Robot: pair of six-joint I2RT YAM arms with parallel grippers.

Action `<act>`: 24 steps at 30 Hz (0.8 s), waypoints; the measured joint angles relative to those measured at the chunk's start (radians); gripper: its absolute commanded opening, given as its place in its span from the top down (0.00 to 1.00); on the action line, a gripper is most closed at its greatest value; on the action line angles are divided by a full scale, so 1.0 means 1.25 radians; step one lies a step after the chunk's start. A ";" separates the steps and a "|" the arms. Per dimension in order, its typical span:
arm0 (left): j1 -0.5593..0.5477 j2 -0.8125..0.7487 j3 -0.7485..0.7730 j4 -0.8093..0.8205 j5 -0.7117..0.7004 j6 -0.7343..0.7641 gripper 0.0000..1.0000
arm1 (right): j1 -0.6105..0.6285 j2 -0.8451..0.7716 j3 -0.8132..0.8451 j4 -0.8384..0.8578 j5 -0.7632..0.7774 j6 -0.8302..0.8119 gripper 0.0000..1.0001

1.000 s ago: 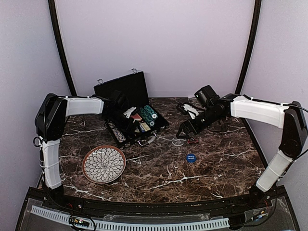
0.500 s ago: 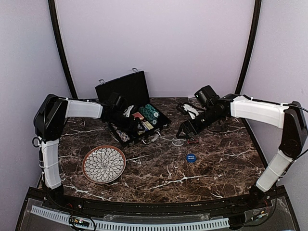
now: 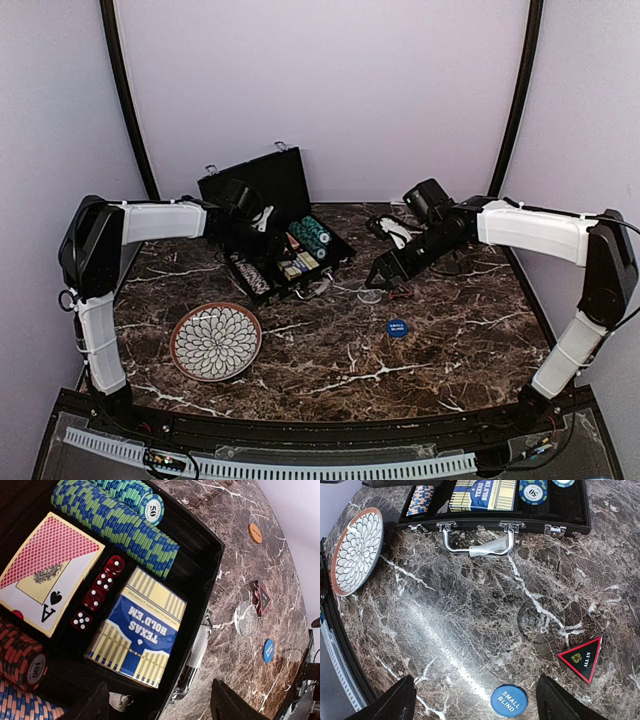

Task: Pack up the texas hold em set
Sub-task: Press the poker case into the slot.

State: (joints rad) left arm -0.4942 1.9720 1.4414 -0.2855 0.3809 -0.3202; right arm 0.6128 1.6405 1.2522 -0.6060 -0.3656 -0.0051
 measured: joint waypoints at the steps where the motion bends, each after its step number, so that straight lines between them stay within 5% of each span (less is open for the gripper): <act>1: 0.000 0.000 0.000 0.000 -0.001 0.000 0.29 | 0.000 0.000 0.000 0.000 0.000 0.000 0.16; 24: 0.000 0.095 0.036 0.030 0.035 -0.009 0.32 | 0.000 0.003 0.000 0.000 -0.001 0.000 0.17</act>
State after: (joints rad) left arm -0.4938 2.0911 1.4860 -0.2478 0.4248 -0.3317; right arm 0.6128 1.6440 1.2522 -0.6060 -0.3672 -0.0051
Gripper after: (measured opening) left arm 0.687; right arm 0.835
